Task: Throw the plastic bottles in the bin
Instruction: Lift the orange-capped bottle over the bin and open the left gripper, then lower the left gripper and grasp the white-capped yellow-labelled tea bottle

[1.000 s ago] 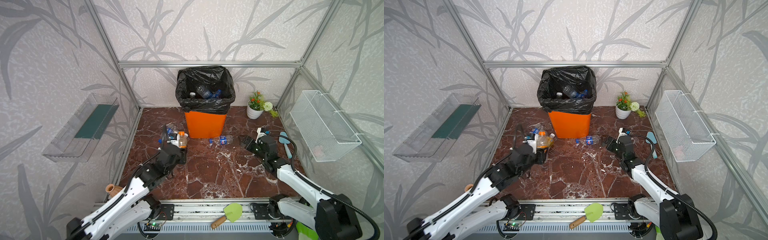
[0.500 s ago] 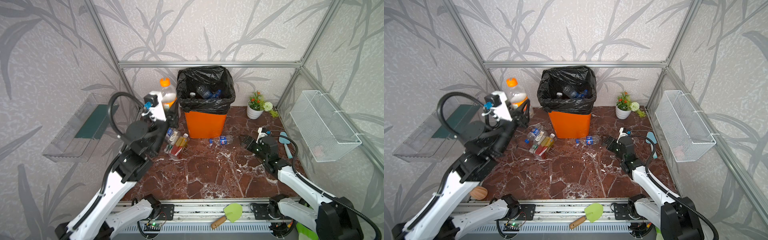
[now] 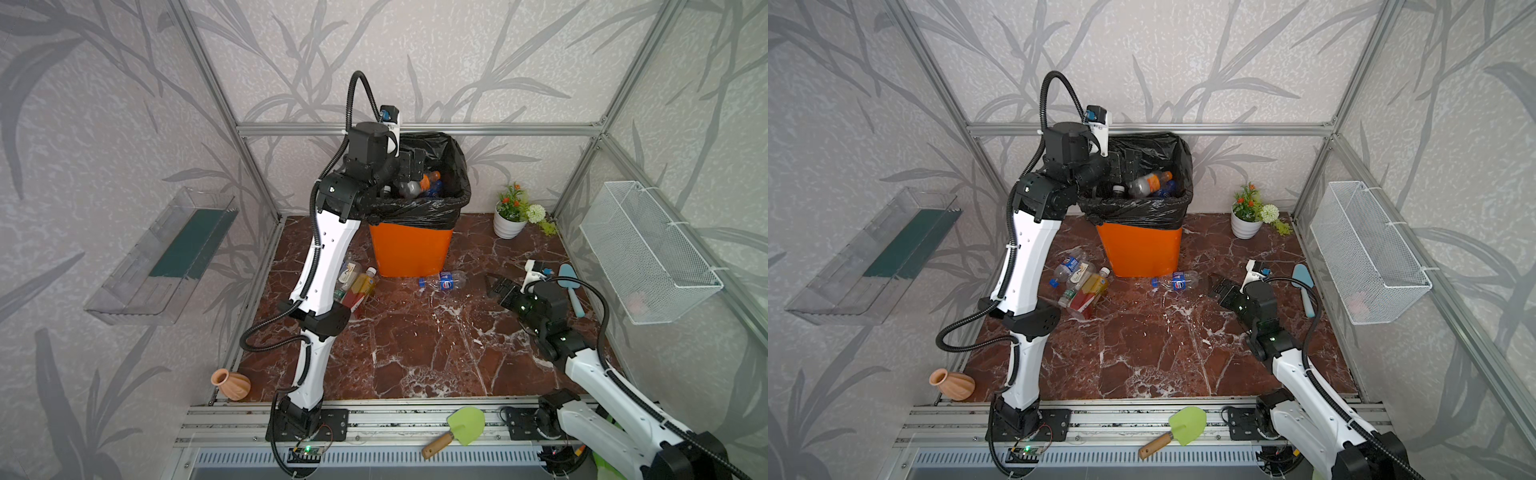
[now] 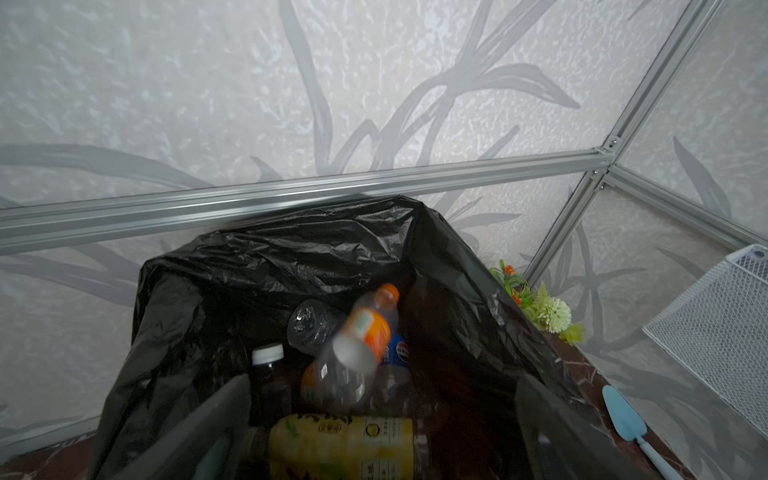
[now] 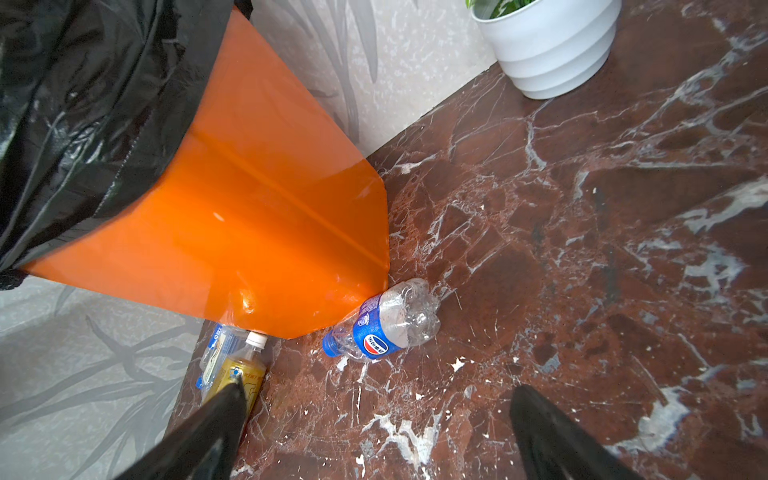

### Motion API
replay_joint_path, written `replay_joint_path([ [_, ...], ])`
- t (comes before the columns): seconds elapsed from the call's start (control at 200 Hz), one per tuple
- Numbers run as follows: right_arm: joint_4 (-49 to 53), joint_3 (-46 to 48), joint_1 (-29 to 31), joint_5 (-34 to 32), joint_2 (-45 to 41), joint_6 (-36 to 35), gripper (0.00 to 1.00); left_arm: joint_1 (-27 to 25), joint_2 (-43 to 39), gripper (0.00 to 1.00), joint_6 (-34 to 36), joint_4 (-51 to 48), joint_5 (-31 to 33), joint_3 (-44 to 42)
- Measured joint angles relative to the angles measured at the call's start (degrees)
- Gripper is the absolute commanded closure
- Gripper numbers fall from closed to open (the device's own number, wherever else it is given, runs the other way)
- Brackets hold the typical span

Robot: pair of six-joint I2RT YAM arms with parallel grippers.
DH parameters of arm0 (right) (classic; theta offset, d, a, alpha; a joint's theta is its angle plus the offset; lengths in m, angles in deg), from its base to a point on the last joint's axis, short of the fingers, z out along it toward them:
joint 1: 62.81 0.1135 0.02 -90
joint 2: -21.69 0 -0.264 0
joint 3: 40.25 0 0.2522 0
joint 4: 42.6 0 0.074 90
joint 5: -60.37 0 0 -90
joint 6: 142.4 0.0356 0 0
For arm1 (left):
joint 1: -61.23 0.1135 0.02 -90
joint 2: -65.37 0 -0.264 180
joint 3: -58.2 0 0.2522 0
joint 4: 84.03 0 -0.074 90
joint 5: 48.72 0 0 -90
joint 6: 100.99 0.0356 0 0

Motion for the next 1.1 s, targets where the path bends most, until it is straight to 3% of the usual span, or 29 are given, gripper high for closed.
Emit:
replay_joint_path([
  [0.095, 0.02, 0.07, 0.00, 0.13, 1.01, 0.02, 0.00, -1.81, -13.35, 0.01, 0.68, 6.73, 0.28, -21.11],
  [0.245, -0.26, 0.07, 0.00, 1.09, 4.04, 0.31, 0.00, -4.76, -38.99, 0.01, 0.85, 29.62, 0.66, -62.62],
  [0.345, -0.96, 0.07, 0.00, 2.03, 6.23, 0.55, 0.00, -4.59, -49.42, 0.01, 0.37, 37.38, 4.24, -78.53],
  [0.565, -3.30, -0.28, 0.46, 4.98, 12.72, 1.66, 0.03, -3.58, -57.33, 0.01, -3.28, 35.87, 17.46, -95.97],
  [0.74, -4.72, -1.05, 1.62, 5.70, 15.78, 2.62, 0.03, -2.27, -57.46, 0.01, -7.39, 29.55, 22.62, -108.50],
  [0.925, -5.44, -2.40, 2.08, 5.68, 15.91, 2.80, 0.03, -0.09, -53.09, 0.01, -10.43, 26.43, 22.60, -115.12],
  [1.099, -5.40, -2.62, 2.08, 5.64, 15.89, 2.84, 0.03, 4.66, -46.10, 0.04, -10.93, 27.04, 16.55, -115.14],
])
